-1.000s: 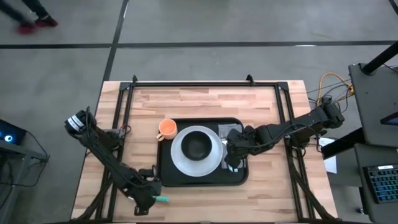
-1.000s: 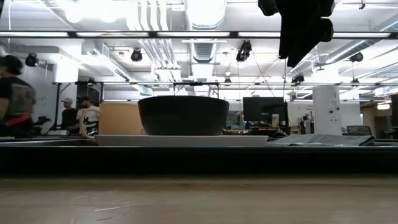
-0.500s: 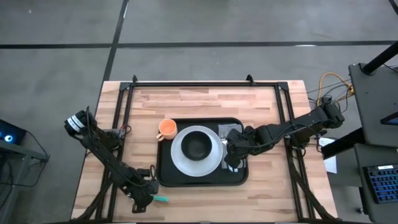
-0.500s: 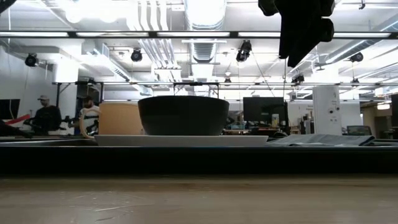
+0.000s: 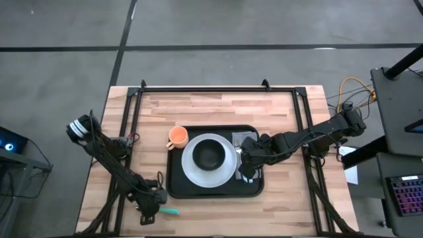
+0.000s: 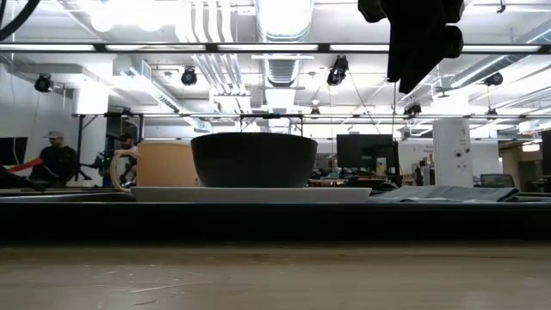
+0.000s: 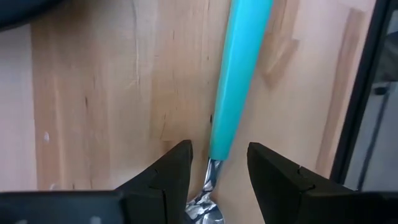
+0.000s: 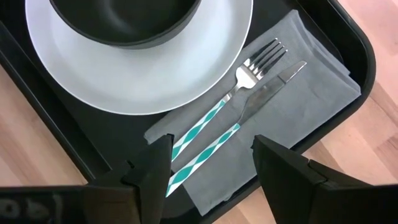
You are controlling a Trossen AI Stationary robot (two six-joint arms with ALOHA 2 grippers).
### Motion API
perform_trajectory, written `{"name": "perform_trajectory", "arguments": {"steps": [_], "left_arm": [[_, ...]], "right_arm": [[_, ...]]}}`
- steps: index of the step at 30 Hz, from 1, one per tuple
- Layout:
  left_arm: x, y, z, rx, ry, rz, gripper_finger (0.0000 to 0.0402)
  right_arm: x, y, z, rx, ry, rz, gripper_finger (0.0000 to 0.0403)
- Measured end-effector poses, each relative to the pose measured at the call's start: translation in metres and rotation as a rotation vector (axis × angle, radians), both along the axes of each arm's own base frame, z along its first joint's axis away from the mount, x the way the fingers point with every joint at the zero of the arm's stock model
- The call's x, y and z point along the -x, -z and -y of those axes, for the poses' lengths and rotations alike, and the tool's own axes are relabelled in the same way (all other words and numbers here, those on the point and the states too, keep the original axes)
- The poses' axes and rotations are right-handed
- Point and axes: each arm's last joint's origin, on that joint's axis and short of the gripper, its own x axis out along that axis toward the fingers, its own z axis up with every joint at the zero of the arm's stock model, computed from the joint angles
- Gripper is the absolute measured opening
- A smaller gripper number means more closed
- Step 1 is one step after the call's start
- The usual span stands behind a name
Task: Set up tray
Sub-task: Put the green spoon on the gray table napkin to the right of the white blue table knife
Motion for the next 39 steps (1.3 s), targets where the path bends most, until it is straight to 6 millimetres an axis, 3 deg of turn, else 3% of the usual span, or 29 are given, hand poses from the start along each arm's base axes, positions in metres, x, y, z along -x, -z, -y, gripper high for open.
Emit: {"name": "perform_trajectory", "arguments": {"steps": [9, 15, 30, 33, 39], "left_arm": [[0.001, 0.018, -0.001, -0.030, -0.012, -0.025, 0.0118], [-0.001, 0.014, 0.002, -0.067, -0.023, -0.021, 0.0113], [-0.008, 0.017, 0.031, -0.307, 0.078, -0.010, 0.0112], [-0.009, 0.015, 0.032, -0.318, 0.076, 0.000, 0.0094], [-0.008, 0.014, 0.030, -0.330, 0.077, -0.003, 0.0017]], "right_arm": [[0.000, -0.001, 0.000, -0.002, -0.004, -0.002, 0.0212], [0.000, -0.001, 0.000, 0.002, -0.019, -0.006, 0.0212], [0.000, -0.001, 0.000, 0.013, -0.038, -0.008, 0.0212], [0.000, -0.001, 0.000, 0.014, -0.042, -0.008, 0.0212], [0.000, -0.001, 0.000, 0.019, -0.047, -0.008, 0.0212]]}}
